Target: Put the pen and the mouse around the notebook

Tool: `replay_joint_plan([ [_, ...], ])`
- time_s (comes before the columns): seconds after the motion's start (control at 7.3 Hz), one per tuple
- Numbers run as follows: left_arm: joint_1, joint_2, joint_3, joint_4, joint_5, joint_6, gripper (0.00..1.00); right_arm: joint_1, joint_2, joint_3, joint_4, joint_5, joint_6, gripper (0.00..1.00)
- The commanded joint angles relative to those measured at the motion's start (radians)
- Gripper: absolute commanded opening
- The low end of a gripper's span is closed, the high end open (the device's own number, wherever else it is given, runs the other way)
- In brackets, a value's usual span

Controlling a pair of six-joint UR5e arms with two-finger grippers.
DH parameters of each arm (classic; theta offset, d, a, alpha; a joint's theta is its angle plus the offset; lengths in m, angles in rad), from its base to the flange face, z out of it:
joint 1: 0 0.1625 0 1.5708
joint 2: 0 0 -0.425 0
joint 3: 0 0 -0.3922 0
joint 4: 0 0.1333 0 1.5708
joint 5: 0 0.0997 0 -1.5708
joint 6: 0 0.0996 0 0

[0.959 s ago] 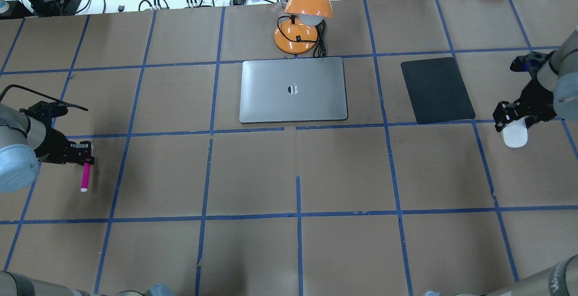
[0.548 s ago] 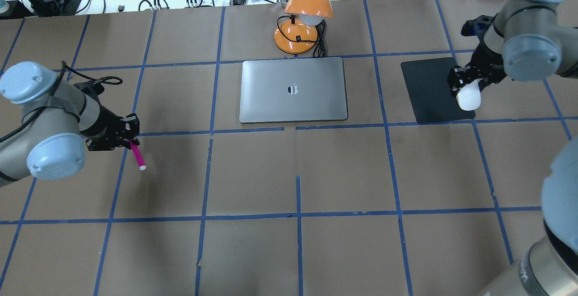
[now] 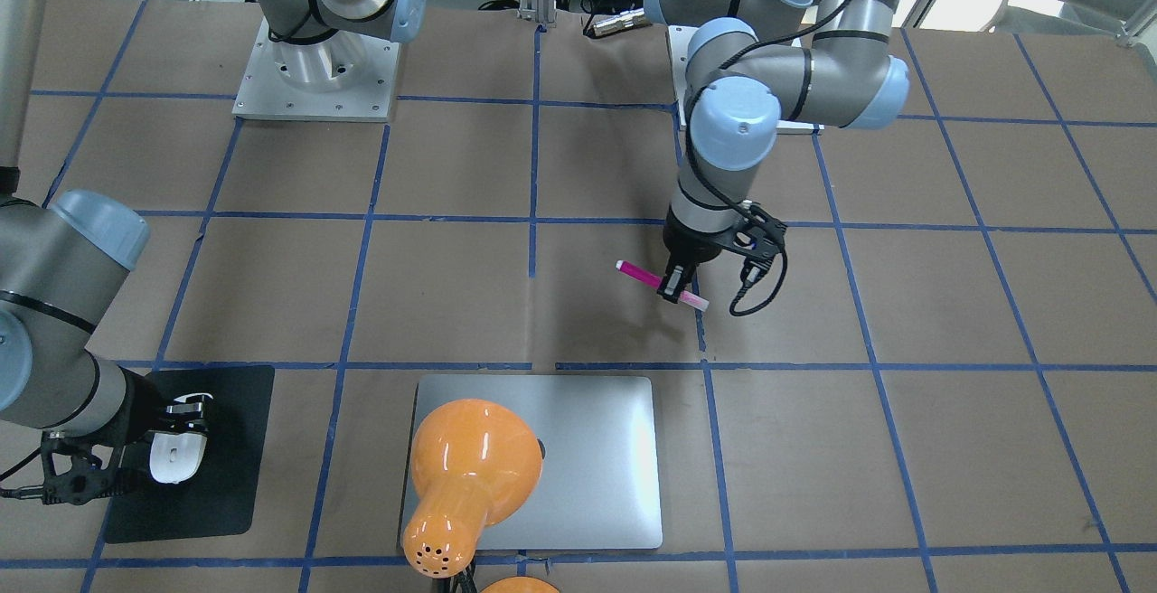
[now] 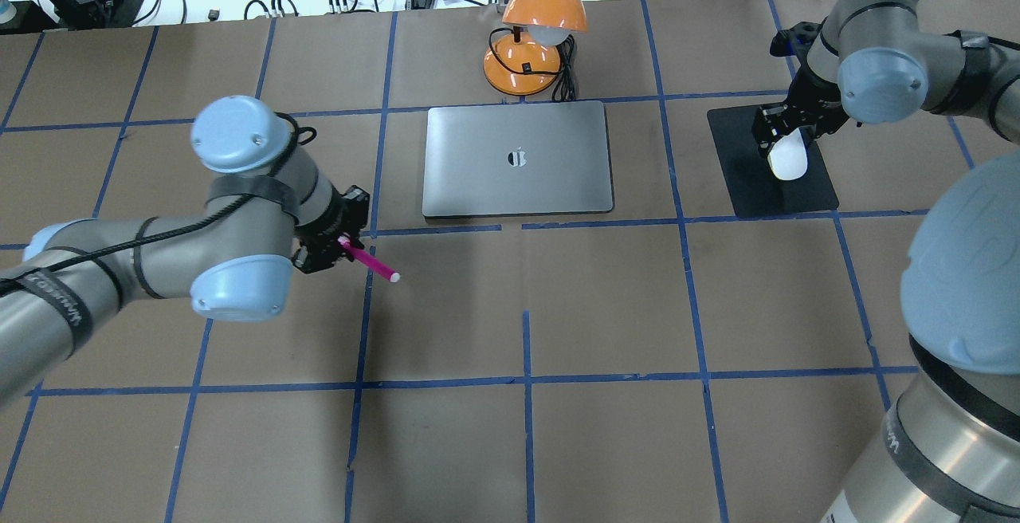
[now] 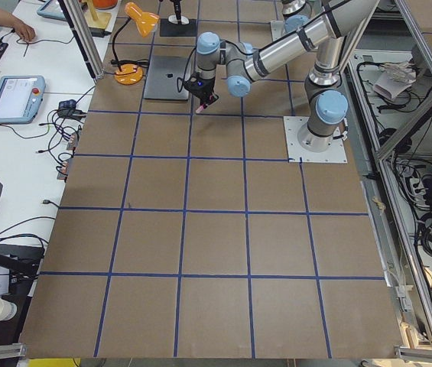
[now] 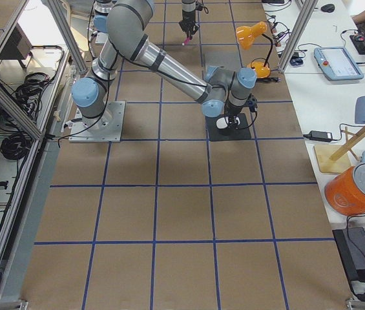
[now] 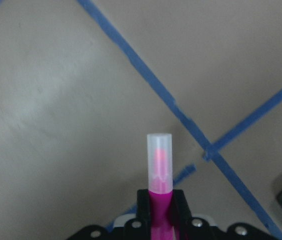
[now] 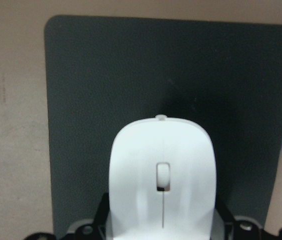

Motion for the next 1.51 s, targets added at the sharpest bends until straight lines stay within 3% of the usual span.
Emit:
replay_joint_plan([
  [0.0,-0.155,-0.072,0.049,-0.004,0.004,-0.338,0.00,0.000,0.017,-0.010,0.002,-0.001,0.003,0.93],
  [0.14,-0.176,-0.127,0.130,-0.038,0.008,-0.473,0.00,0.000,0.012,-0.014,0.004,-0.001,0.003,1.00],
  [0.27,-0.203,-0.181,0.228,-0.188,0.002,-0.534,0.00,0.000,0.006,-0.017,0.007,-0.001,0.005,1.00],
  [0.41,-0.238,-0.224,0.264,-0.204,-0.003,-0.571,0.00,0.001,-0.010,-0.049,0.069,-0.001,0.008,1.00],
  [0.68,-0.251,-0.277,0.284,-0.200,-0.007,-0.576,0.00,0.041,-0.091,-0.193,0.355,-0.001,0.023,1.00],
  [1.1,-0.259,-0.298,0.332,-0.200,-0.009,-0.573,0.00,0.151,-0.214,-0.209,0.392,-0.013,0.136,1.00],
  [1.23,-0.257,-0.300,0.342,-0.230,0.014,-0.558,0.87,0.188,-0.283,-0.199,0.486,0.000,0.193,1.00],
  [1.37,-0.259,-0.298,0.336,-0.244,0.042,-0.524,1.00,0.225,-0.338,-0.174,0.505,0.002,0.262,1.00],
])
